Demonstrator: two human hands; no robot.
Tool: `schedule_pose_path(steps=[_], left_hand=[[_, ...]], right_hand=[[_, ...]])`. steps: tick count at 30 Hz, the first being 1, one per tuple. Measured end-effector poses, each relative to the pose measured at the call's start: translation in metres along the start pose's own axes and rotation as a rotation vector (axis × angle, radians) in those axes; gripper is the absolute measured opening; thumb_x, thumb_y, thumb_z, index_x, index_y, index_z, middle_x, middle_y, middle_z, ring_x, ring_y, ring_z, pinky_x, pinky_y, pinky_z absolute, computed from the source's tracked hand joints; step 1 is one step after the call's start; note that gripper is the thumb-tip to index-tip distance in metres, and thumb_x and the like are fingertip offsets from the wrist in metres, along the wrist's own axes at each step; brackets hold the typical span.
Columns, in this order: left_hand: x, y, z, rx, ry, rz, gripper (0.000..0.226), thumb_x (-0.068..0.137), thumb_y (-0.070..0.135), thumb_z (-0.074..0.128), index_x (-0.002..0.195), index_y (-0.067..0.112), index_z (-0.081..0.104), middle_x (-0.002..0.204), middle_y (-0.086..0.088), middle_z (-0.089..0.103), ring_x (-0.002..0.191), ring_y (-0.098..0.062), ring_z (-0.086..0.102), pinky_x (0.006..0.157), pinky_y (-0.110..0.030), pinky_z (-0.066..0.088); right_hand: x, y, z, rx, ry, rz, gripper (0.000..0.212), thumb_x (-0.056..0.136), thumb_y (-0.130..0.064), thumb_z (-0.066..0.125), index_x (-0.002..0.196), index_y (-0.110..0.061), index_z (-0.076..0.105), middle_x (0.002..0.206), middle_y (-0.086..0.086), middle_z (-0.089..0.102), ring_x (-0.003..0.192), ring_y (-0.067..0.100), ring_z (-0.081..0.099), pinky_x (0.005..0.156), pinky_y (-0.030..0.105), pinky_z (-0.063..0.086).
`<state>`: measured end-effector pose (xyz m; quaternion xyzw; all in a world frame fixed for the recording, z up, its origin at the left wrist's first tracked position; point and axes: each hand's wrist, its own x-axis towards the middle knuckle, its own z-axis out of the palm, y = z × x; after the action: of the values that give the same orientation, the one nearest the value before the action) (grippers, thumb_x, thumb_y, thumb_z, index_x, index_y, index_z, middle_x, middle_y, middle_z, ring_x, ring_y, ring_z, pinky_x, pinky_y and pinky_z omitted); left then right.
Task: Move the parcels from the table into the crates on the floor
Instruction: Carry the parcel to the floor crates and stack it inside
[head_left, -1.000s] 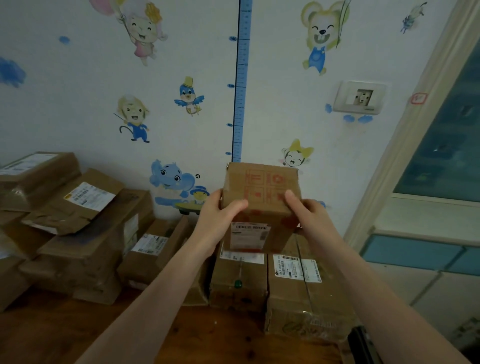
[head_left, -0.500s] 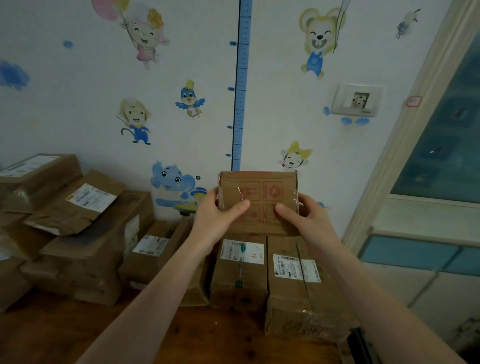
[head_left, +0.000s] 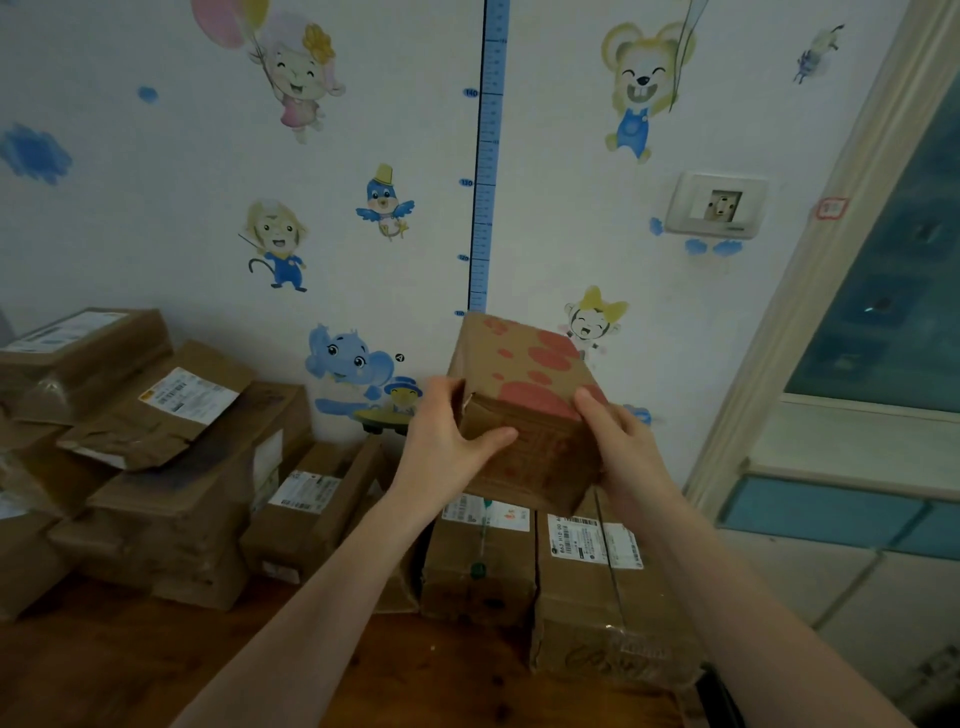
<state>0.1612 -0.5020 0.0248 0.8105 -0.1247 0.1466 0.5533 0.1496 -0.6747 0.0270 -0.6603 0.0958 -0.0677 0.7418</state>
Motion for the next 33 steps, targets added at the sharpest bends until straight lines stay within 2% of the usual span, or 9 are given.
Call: schedule_pose_path(steps=[3, 6, 9, 14, 22, 25, 29, 31, 33], left_hand=[[-0.002, 0.009, 0.002, -0.203, -0.077, -0.112, 0.044, 0.078, 0.037, 0.072, 0.111, 0.033, 0.043, 0.101, 0.025, 0.05, 0.092, 0.012, 0.052, 0.067, -0.003, 0.043], [0.001, 0.004, 0.004, -0.443, -0.067, -0.307, 0.041, 0.086, 0.032, 0.066, 0.122, 0.02, 0.051, 0.114, 0.004, 0.062, 0.104, -0.012, 0.061, 0.083, -0.025, 0.052], [-0.001, -0.002, 0.008, -0.38, -0.036, -0.272, 0.038, 0.085, 0.017, 0.069, 0.12, 0.016, 0.053, 0.112, -0.002, 0.064, 0.099, -0.017, 0.064, 0.085, -0.036, 0.055], [0.001, 0.002, 0.005, -0.281, -0.018, -0.176, 0.044, 0.082, 0.024, 0.072, 0.119, 0.02, 0.048, 0.103, 0.011, 0.059, 0.089, -0.003, 0.06, 0.07, -0.021, 0.055], [0.004, 0.002, 0.002, -0.221, -0.047, -0.133, 0.027, 0.085, 0.023, 0.069, 0.105, 0.03, 0.053, 0.102, 0.009, 0.061, 0.091, -0.005, 0.062, 0.071, -0.023, 0.055], [0.007, 0.004, 0.001, -0.231, -0.017, -0.172, 0.043, 0.081, 0.032, 0.073, 0.112, 0.02, 0.047, 0.102, 0.009, 0.059, 0.091, -0.005, 0.061, 0.071, -0.023, 0.054], [0.007, 0.0, -0.002, -0.184, 0.036, -0.167, 0.039, 0.077, 0.031, 0.076, 0.102, 0.021, 0.048, 0.098, 0.007, 0.06, 0.089, -0.008, 0.062, 0.069, -0.021, 0.052], [0.008, -0.001, -0.002, -0.113, 0.017, -0.12, 0.044, 0.077, 0.031, 0.077, 0.107, 0.018, 0.048, 0.099, 0.007, 0.06, 0.092, -0.01, 0.062, 0.07, -0.021, 0.052], [0.01, 0.002, -0.003, -0.075, -0.012, -0.092, 0.064, 0.076, 0.036, 0.076, 0.127, 0.014, 0.044, 0.11, 0.007, 0.059, 0.1, -0.011, 0.06, 0.076, -0.021, 0.051]], right_hand=[[0.001, 0.0, -0.003, 0.028, 0.023, -0.045, 0.04, 0.086, -0.023, 0.067, 0.122, -0.012, 0.054, 0.109, 0.005, 0.064, 0.092, 0.019, 0.065, 0.073, 0.029, 0.054], [-0.001, 0.001, -0.004, -0.051, -0.036, -0.102, 0.042, 0.085, -0.013, 0.068, 0.123, -0.016, 0.051, 0.103, 0.001, 0.063, 0.087, 0.017, 0.065, 0.063, 0.023, 0.054], [0.001, -0.001, -0.003, -0.022, -0.077, 0.0, 0.046, 0.084, -0.022, 0.07, 0.124, -0.012, 0.05, 0.11, 0.004, 0.063, 0.096, 0.022, 0.065, 0.073, 0.033, 0.056], [0.001, 0.006, -0.007, -0.02, -0.054, -0.004, 0.024, 0.085, -0.018, 0.069, 0.106, -0.011, 0.059, 0.106, 0.012, 0.069, 0.09, 0.025, 0.068, 0.079, 0.043, 0.057], [0.0, -0.001, -0.006, -0.124, -0.067, -0.165, 0.031, 0.085, -0.029, 0.067, 0.112, -0.018, 0.058, 0.102, -0.002, 0.068, 0.086, 0.01, 0.066, 0.061, 0.017, 0.053], [0.0, 0.003, -0.006, -0.14, -0.049, -0.206, 0.02, 0.084, -0.02, 0.068, 0.103, -0.02, 0.061, 0.101, 0.0, 0.069, 0.091, 0.016, 0.067, 0.07, 0.024, 0.055], [-0.002, -0.004, -0.003, -0.185, -0.064, -0.219, 0.046, 0.077, -0.039, 0.07, 0.115, -0.015, 0.058, 0.105, -0.002, 0.067, 0.096, 0.016, 0.065, 0.081, 0.033, 0.056], [-0.001, -0.011, -0.002, -0.2, -0.046, -0.197, 0.055, 0.072, -0.053, 0.064, 0.111, -0.015, 0.058, 0.103, -0.002, 0.066, 0.093, 0.014, 0.065, 0.079, 0.031, 0.055], [-0.002, -0.015, 0.0, -0.296, 0.021, -0.259, 0.045, 0.078, -0.05, 0.062, 0.106, -0.015, 0.058, 0.098, -0.002, 0.066, 0.087, 0.01, 0.064, 0.07, 0.023, 0.053]])
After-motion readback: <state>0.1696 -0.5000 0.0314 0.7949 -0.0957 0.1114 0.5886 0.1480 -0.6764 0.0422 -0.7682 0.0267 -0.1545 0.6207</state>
